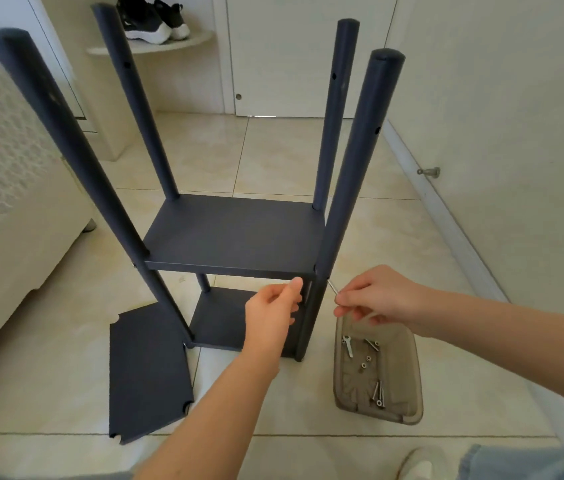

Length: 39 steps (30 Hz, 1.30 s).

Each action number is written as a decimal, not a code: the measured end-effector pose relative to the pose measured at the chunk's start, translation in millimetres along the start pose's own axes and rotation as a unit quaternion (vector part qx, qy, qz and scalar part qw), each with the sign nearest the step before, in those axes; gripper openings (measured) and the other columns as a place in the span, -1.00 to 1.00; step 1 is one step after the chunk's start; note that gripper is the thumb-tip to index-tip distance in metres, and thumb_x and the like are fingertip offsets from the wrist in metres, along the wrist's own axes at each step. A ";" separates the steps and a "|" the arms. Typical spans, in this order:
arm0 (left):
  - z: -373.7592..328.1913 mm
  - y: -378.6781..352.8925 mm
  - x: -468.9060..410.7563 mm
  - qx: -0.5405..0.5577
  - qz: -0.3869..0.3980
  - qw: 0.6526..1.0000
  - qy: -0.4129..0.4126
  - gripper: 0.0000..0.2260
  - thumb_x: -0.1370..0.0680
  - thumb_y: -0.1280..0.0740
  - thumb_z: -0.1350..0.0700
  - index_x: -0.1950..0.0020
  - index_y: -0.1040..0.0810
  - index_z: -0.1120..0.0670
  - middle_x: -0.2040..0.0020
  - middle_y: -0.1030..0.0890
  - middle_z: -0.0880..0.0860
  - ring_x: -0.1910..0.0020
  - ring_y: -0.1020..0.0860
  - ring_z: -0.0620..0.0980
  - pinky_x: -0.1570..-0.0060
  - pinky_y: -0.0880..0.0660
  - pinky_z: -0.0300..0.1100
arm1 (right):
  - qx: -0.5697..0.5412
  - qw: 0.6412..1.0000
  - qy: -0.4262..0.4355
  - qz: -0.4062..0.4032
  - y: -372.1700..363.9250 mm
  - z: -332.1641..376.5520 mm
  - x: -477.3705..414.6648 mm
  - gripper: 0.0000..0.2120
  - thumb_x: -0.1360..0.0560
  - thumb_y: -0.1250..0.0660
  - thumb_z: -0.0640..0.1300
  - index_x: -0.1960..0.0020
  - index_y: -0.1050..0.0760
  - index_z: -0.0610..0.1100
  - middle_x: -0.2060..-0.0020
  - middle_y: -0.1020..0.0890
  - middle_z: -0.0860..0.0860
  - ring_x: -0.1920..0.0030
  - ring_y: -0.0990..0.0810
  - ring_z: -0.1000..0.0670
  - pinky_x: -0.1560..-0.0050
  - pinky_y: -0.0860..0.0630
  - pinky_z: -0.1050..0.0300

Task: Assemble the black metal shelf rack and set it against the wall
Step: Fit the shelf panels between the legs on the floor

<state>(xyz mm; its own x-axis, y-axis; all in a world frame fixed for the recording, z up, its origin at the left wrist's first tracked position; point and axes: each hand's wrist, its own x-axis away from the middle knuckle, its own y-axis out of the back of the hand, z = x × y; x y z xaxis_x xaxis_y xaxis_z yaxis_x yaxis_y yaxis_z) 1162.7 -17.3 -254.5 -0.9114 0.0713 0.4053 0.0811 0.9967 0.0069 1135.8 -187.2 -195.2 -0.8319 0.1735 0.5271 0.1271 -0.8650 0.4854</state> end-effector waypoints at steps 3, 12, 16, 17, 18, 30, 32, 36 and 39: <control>-0.6 -3.6 -7.1 0.095 0.045 0.994 0.038 -0.84 -0.54 -0.44 -0.12 0.02 -0.55 -0.08 0.04 -0.64 -0.14 0.00 -0.58 -0.16 0.02 -0.51 -0.26 | 0.002 1.000 -0.009 -0.002 0.3 4.8 -2.8 -0.88 -0.55 -0.39 -0.10 0.01 -0.65 -0.14 0.23 -0.74 0.06 0.38 -0.60 0.21 0.30 -0.45 0.26; 0.4 -18.5 -18.0 0.178 0.044 0.982 0.038 -0.80 -0.56 -0.42 -0.06 -0.05 -0.60 0.05 0.05 -0.70 -0.06 -0.01 -0.63 -0.12 0.17 -0.46 -0.36 | 0.001 1.000 0.005 -0.009 -2.0 10.8 -11.5 -0.88 -0.54 -0.40 -0.06 0.05 -0.68 -0.08 0.25 -0.73 0.09 0.31 -0.58 0.16 0.32 -0.50 0.30; -1.7 -25.9 -18.3 0.170 0.029 0.984 0.046 -0.85 -0.58 -0.40 -0.06 0.00 -0.56 0.00 0.03 -0.64 -0.06 -0.01 -0.58 -0.08 0.20 -0.40 -0.30 | -0.017 1.000 0.007 -0.005 -0.5 7.9 -12.0 -0.88 -0.54 -0.40 -0.09 0.04 -0.68 -0.12 0.25 -0.73 0.04 0.30 -0.58 0.14 0.30 -0.53 0.31; -1.6 -26.7 -18.8 0.173 0.027 0.983 0.047 -0.86 -0.58 -0.40 -0.05 0.01 -0.55 0.00 0.03 -0.64 -0.05 -0.01 -0.58 -0.08 0.21 -0.40 -0.29 | -0.024 1.000 0.009 -0.004 0.5 7.9 -12.3 -0.88 -0.54 -0.40 -0.10 0.04 -0.68 -0.13 0.24 -0.73 0.03 0.32 -0.58 0.14 0.29 -0.53 0.30; -0.3 -26.9 -19.3 0.178 0.028 0.983 0.045 -0.86 -0.58 -0.40 -0.05 0.01 -0.56 0.00 0.03 -0.65 -0.05 -0.02 -0.59 -0.08 0.20 -0.40 -0.30 | -0.035 0.999 0.011 -0.004 1.8 8.1 -12.7 -0.88 -0.54 -0.41 -0.11 0.03 -0.68 -0.15 0.24 -0.73 0.01 0.34 -0.57 0.14 0.28 -0.54 0.29; 8.1 -34.1 -19.4 0.195 0.029 0.979 0.044 -0.85 -0.59 -0.38 -0.02 -0.01 -0.61 0.05 0.07 -0.70 -0.02 -0.02 -0.62 -0.08 0.17 -0.43 -0.30 | -0.153 0.987 0.032 0.024 0.0 3.4 -13.5 -0.90 -0.50 -0.44 -0.19 0.03 -0.69 -0.21 0.15 -0.73 -0.13 0.24 -0.68 0.07 0.18 -0.61 0.26; 8.1 -34.4 -20.4 0.196 0.032 0.979 0.048 -0.84 -0.59 -0.38 -0.02 0.01 -0.60 0.07 0.12 -0.69 -0.02 0.02 -0.62 -0.06 0.17 -0.45 -0.28 | -0.150 0.987 0.037 0.037 2.6 2.8 -12.5 -0.92 -0.48 -0.46 -0.24 0.04 -0.70 -0.19 0.13 -0.73 -0.13 0.18 -0.70 0.03 0.15 -0.62 0.24; 7.6 -35.5 -23.2 0.185 0.033 0.981 0.049 -0.83 -0.60 -0.36 -0.02 -0.01 -0.60 0.07 0.07 -0.68 0.01 -0.03 -0.62 -0.02 0.11 -0.47 -0.23 | -0.096 0.993 0.067 0.002 3.2 0.0 -13.9 -0.89 -0.50 -0.42 -0.28 0.00 -0.68 -0.16 0.17 -0.74 -0.05 0.14 -0.72 0.03 0.11 -0.64 0.22; 9.0 -35.3 -24.8 0.178 0.033 0.983 0.044 -0.85 -0.60 -0.37 -0.02 0.02 -0.60 0.04 0.26 -0.67 -0.13 0.05 -0.61 -0.08 0.17 -0.45 -0.27 | -0.015 0.993 0.110 -0.034 1.0 -0.3 -16.0 -0.90 -0.49 -0.44 -0.24 0.02 -0.69 -0.13 0.23 -0.73 -0.01 0.17 -0.72 0.02 0.15 -0.64 0.26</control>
<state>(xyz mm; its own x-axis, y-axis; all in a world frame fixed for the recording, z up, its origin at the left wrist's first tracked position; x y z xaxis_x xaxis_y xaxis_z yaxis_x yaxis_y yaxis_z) 1178.9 -53.9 -273.1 -0.8692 0.1482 0.4717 -0.0216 0.9417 -0.3356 1149.2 -191.0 -203.3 -0.9365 0.1272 0.3267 0.0534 -0.8692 0.4915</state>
